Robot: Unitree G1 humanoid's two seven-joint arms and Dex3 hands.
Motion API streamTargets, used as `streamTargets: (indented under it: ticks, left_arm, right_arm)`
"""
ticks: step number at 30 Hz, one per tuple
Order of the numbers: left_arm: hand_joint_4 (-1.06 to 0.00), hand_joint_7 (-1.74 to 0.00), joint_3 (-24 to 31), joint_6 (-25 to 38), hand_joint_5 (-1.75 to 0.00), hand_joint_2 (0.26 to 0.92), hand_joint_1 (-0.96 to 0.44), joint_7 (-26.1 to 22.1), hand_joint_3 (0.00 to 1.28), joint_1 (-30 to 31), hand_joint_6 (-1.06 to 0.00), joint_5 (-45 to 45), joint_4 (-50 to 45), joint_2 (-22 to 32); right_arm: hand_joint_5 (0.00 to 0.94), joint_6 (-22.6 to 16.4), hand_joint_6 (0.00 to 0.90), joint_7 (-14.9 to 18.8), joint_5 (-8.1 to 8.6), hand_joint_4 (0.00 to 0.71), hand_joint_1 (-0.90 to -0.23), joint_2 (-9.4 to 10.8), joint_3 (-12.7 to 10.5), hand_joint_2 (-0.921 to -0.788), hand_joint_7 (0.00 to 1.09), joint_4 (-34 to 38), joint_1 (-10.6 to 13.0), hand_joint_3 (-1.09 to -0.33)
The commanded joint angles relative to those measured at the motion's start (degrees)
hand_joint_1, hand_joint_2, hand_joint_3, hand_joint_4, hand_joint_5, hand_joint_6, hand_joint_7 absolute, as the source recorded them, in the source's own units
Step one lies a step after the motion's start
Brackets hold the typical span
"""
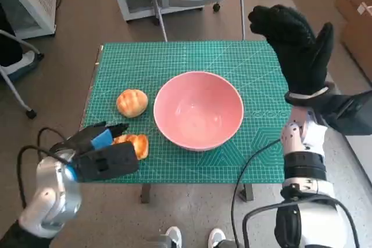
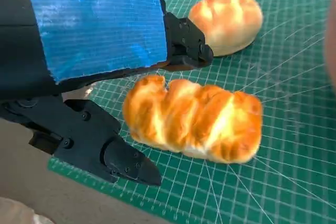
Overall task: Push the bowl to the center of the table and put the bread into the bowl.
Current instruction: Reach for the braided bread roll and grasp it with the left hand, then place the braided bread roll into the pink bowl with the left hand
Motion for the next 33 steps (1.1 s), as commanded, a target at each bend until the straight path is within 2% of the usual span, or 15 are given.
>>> streamTargets:
  ticks: [1, 9, 13, 15, 16, 17, 18, 19, 21, 27, 33]
  left_arm:
    - [-0.16, -0.02, -1.66, -2.5, -0.01, 0.752, -0.2, 2.9, 0.01, -1.47, -0.36, 2.14, 5.11, -2.46]
    - [-0.25, -0.03, -2.89, -6.25, -0.03, 0.763, -0.08, 5.86, 0.01, -2.55, -0.44, 4.05, 12.22, -4.15]
    - [-0.37, -0.04, -3.77, -7.59, -0.03, 0.789, 0.02, 6.58, 0.02, -3.05, -0.54, 5.84, 15.11, -4.37]
    - [-0.52, -0.05, -4.15, -8.3, -0.06, 0.812, 0.05, 6.67, 0.02, -3.09, -0.63, 6.74, 15.71, -4.08]
    - [-0.56, -0.07, -4.26, -8.64, -0.29, 0.834, 0.12, 6.66, 0.03, -3.08, -0.68, 7.14, 15.86, -3.94]
    - [-0.59, -0.1, -4.3, -9.1, -0.64, 0.865, 0.21, 6.63, 0.06, -2.96, -0.75, 7.56, 15.76, -3.68]
    - [-0.63, -0.27, -4.29, -9.44, -0.75, 0.875, 0.17, 6.6, 0.05, -2.87, -0.74, 7.87, 15.69, -3.53]
    - [-0.67, -0.53, -4.19, -9.86, -0.92, 0.891, 0.11, 6.45, 0.04, -2.64, -0.72, 8.15, 15.25, -3.21]
    - [-0.72, -0.74, -3.44, -10.41, -1.11, 0.889, 0.05, 5.38, 0.04, -1.85, -0.75, 8.38, 13.02, -2.34]
    - [-0.73, -0.9, 0.85, -10.15, -1.22, 0.885, 0.01, 2.94, 0.06, 1.07, -0.77, 6.66, 4.73, -1.26]
    - [-0.73, -1.01, 6.84, -8.95, -1.17, 0.889, 0.0, -0.09, 0.06, 3.77, -0.73, 4.47, -6.76, -1.17]
  right_arm:
    - [0.001, 0.06, 0.432, -0.23, -0.68, 0.31, -0.64, -0.29, 0.34, -0.921, 0.01, 0.13, 1.5, -0.666]
    - [0.001, 0.11, 0.429, -0.1, -0.5, 0.311, -0.635, -0.36, 0.58, -0.921, 0.0, -0.86, 1.91, -0.666]
    - [0.001, 0.18, 0.421, -0.1, -0.44, 0.311, -0.636, -0.4, 0.67, -0.921, 0.0, -1.54, 2.19, -0.667]
    - [0.001, 0.17, 0.419, -0.11, -0.42, 0.311, -0.635, -0.43, 0.73, -0.921, 0.0, -1.91, 2.36, -0.668]
    - [0.001, 0.16, 0.417, -0.11, -0.42, 0.311, -0.635, -0.46, 0.75, -0.921, 0.0, -2.04, 2.43, -0.668]
    - [0.001, 0.23, 0.414, -0.07, -0.38, 0.311, -0.635, -0.51, 0.76, -0.921, 0.0, -2.18, 2.48, -0.669]
    - [0.001, 0.29, 0.414, -0.06, -0.34, 0.311, -0.636, -0.54, 0.77, -0.921, 0.0, -2.28, 2.52, -0.669]
    - [0.001, 0.41, 0.412, 0.01, -0.26, 0.311, -0.637, -0.58, 0.78, -0.921, 0.0, -2.37, 2.55, -0.669]
    - [0.001, 0.63, 0.408, 0.22, -0.1, 0.311, -0.639, -0.65, 0.8, -0.921, 0.0, -2.73, 2.7, -0.668]
    - [0.001, 0.99, 0.402, 0.59, 0.33, 0.312, -0.642, -0.74, 0.72, -0.921, 0.0, -3.3, 3.01, -0.668]
    - [0.0, 1.09, 0.401, 0.61, 0.32, 0.312, -0.643, -0.83, 0.72, -0.921, 0.0, -3.32, 2.98, -0.669]
